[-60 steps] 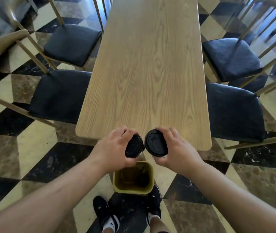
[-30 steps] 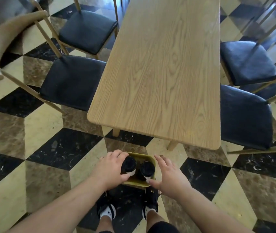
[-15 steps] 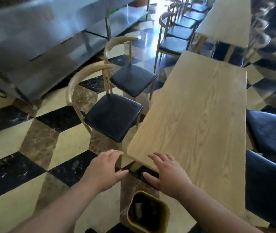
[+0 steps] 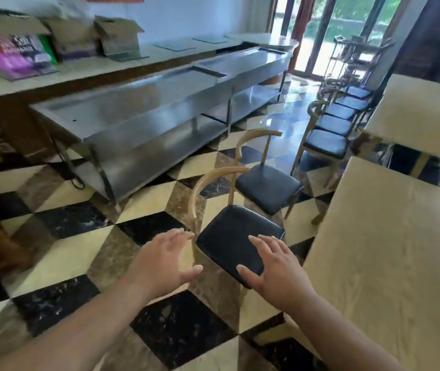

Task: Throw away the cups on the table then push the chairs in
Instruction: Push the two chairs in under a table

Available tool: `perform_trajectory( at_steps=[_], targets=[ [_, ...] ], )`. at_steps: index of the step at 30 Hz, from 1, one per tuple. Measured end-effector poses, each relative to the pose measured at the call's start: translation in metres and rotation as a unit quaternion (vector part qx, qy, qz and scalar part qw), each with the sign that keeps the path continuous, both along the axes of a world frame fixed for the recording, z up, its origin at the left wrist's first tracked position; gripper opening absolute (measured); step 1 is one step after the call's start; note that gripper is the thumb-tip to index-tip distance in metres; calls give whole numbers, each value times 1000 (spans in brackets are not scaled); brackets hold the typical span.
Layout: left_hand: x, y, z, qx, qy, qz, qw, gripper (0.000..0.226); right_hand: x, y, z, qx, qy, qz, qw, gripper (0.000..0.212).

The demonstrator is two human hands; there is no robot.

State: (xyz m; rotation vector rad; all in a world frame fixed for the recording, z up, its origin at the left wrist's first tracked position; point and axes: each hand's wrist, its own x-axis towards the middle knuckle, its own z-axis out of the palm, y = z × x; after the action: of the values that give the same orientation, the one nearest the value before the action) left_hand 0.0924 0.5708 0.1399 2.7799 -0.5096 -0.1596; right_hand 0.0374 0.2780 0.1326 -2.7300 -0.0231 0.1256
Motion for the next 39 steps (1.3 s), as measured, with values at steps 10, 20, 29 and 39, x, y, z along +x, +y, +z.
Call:
perform_trajectory(
  at_steps=[10,20,29,39],
  targets=[
    [89,93,49,14,-2,53,998,83,114,85,30,15,-21,48,999,99],
    [251,112,64,68,-26,53,996,81,291,115,-1,70,-23,59,996,106],
    [412,117,77,103,1,72,992,75,466,108,-10,61,-7,54,997,92],
    [557,110,59,85,29,39,995,73,583,103,-21,57,-5,14,998,85]
  ],
)
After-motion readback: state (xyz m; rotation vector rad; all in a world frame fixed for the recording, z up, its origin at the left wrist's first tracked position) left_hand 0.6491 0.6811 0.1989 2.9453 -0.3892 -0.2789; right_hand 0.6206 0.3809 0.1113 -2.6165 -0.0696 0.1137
